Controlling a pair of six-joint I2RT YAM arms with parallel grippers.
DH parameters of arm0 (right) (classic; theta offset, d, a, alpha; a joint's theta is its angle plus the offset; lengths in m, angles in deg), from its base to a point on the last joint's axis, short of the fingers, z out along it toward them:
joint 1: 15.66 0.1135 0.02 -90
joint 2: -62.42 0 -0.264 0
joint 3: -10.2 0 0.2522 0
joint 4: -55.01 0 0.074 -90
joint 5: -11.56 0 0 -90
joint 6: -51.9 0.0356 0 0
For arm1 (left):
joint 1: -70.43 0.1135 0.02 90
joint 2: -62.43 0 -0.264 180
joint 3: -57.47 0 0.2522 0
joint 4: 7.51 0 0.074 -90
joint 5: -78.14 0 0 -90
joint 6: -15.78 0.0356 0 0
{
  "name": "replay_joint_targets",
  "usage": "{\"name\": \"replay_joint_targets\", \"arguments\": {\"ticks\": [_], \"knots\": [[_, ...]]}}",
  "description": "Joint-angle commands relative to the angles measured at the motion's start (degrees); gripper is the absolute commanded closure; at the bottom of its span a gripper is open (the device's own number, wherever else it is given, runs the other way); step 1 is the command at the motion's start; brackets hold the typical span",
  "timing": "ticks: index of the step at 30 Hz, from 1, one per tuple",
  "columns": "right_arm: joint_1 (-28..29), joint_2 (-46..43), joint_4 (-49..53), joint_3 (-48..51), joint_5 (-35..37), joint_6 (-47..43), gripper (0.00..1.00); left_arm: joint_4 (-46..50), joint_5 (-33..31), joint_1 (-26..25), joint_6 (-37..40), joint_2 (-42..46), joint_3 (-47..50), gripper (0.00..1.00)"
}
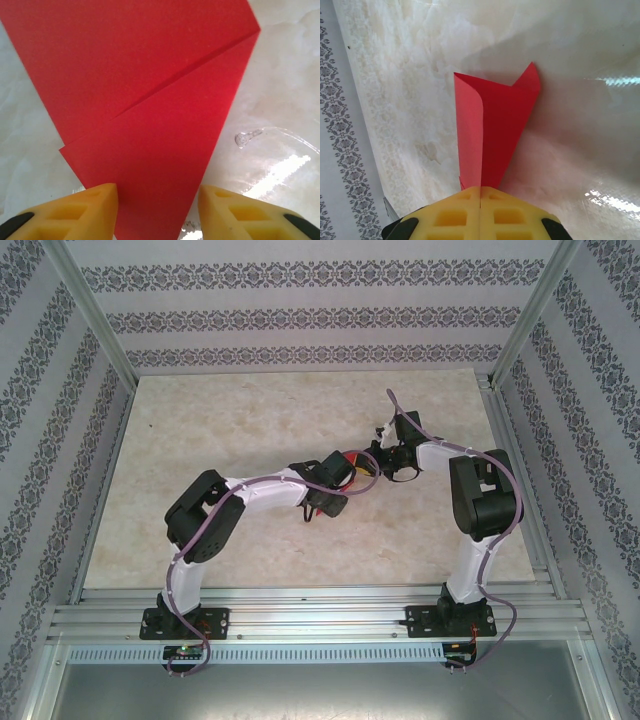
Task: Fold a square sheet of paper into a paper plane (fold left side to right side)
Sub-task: Fold the wing for the fifth time at the center of the table.
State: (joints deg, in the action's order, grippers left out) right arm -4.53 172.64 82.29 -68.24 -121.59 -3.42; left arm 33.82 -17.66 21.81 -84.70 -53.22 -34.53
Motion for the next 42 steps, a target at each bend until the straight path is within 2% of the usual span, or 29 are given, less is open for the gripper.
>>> {"name": "replay_joint_targets", "arguments": {"ticks": [1, 6, 13, 20, 25, 28, 35, 42], "knots": [[-0.14, 0.79, -0.14, -0.83, -0.44, 0.26, 1.00, 0.18, -3.32, -0.85, 1.25, -1.12, -1.98, 0.56], [-0.10, 0.97, 0.26, -0.92, -0.41, -0.07, 1.00, 0.56, -4.65, -0.77, 1.27, -2.10, -2.45, 0.66], [-0.20, 0.99, 1.81, -1.34, 0.51, -1.51, 0.99, 0.46, -3.34, -0.77, 1.32, -2.49, -2.77, 0.76], [-2.11, -3.21, 1.78, 0.44, 1.77, -3.49, 0.80, -0.53, -0.91, 0.17, 0.21, -1.27, -2.45, 0.86], [-5.63, -9.58, 1.59, 4.33, 3.75, -5.60, 0.64, -2.20, 5.49, 2.24, -0.91, 0.21, -2.18, 0.90], [-7.07, -11.95, 0.92, 6.88, 4.22, -6.35, 0.61, -3.92, 10.63, 4.01, -2.14, 0.67, -1.63, 0.92], [-6.98, -12.70, -7.10, 12.37, 1.11, -4.45, 0.60, -12.77, 23.91, 9.57, -8.22, 2.18, 3.52, 0.93], [-3.28, -12.18, -11.19, 13.87, 0.10, -4.01, 0.62, -23.35, 34.93, 14.81, -15.14, 3.89, 10.10, 0.94]]}}
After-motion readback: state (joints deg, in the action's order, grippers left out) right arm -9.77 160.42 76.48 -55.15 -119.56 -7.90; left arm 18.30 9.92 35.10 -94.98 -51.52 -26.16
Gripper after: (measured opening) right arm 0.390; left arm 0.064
